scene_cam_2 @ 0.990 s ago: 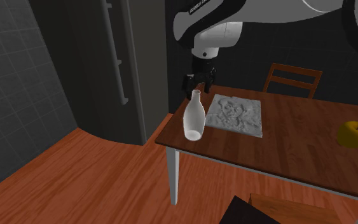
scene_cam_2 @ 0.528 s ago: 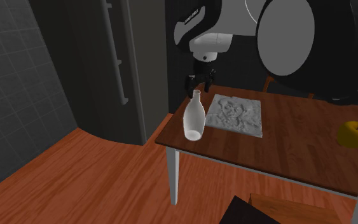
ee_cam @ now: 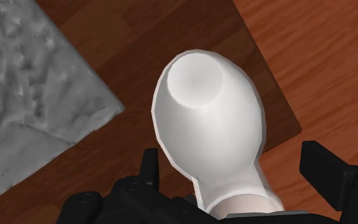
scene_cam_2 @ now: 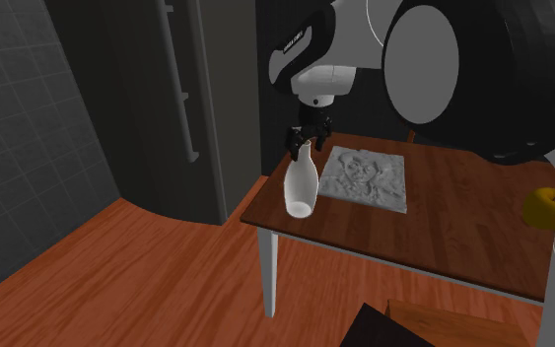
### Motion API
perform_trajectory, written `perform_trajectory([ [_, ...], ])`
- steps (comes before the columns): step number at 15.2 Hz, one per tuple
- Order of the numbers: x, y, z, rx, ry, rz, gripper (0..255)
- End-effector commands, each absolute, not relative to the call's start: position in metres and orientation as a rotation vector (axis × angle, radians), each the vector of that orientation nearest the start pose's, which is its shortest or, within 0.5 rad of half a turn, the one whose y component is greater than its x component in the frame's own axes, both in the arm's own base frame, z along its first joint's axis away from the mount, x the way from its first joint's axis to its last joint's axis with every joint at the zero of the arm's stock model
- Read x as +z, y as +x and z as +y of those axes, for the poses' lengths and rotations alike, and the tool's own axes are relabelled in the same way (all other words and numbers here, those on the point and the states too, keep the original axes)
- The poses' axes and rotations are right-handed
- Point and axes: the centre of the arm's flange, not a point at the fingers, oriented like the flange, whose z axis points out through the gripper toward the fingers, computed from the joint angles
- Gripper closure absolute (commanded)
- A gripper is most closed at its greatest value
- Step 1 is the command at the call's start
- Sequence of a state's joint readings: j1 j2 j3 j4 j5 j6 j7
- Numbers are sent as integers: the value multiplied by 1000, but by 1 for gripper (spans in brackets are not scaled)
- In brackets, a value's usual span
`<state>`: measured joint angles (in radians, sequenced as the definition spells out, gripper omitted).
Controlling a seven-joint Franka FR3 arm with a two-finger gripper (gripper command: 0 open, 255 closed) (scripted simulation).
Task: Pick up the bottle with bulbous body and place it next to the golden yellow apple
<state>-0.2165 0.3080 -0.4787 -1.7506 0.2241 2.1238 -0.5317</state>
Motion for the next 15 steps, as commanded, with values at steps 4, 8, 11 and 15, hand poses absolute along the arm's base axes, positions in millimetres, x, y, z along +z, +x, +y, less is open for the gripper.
perform_trajectory([
  [4, 421, 517, -386, -187, -3126, 385, 0],
  [8, 421, 517, -386, -187, -3126, 385, 255],
  [11, 421, 517, -386, -187, -3126, 385, 255],
  [15, 421, 517, -386, -187, -3126, 385, 255],
])
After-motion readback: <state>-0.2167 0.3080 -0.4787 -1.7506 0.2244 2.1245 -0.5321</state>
